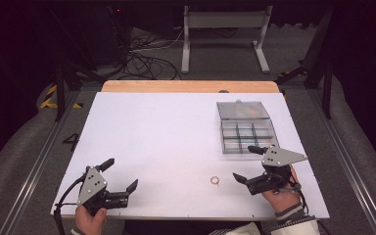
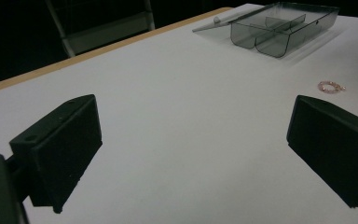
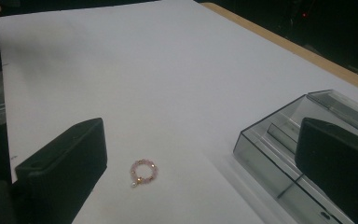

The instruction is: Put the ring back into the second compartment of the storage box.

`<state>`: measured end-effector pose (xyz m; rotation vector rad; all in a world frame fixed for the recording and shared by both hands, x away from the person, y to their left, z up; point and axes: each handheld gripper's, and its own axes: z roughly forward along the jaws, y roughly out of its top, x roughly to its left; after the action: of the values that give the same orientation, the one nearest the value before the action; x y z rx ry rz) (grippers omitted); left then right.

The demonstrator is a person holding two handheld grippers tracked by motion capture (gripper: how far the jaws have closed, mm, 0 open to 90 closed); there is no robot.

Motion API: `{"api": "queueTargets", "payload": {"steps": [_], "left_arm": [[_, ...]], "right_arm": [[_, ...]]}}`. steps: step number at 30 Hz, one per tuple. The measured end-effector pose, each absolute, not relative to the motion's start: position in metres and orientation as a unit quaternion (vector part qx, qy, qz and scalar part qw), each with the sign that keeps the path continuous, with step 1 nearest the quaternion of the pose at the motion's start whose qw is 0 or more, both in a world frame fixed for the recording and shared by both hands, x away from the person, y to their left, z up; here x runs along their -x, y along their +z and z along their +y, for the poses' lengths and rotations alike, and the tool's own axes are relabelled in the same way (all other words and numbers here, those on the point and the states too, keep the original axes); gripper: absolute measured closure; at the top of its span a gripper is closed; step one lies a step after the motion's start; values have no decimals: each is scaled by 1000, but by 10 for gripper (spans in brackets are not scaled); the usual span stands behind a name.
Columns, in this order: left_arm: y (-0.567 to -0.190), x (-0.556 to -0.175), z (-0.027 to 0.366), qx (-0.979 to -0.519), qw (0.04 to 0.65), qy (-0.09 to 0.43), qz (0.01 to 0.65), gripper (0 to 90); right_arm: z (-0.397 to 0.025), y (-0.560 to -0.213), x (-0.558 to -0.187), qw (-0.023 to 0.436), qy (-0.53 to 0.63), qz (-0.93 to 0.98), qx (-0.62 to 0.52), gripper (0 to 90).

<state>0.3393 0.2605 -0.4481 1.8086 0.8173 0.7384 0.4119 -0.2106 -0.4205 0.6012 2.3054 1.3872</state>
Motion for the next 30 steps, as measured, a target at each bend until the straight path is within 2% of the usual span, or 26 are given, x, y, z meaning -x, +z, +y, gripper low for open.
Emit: {"api": "queueTargets", "payload": {"steps": [30], "left_arm": [[-448,-340,260,-745,492,300,336,37]], "right_arm": [[-171,-419,-437,150,479,837,-217,44]]}}
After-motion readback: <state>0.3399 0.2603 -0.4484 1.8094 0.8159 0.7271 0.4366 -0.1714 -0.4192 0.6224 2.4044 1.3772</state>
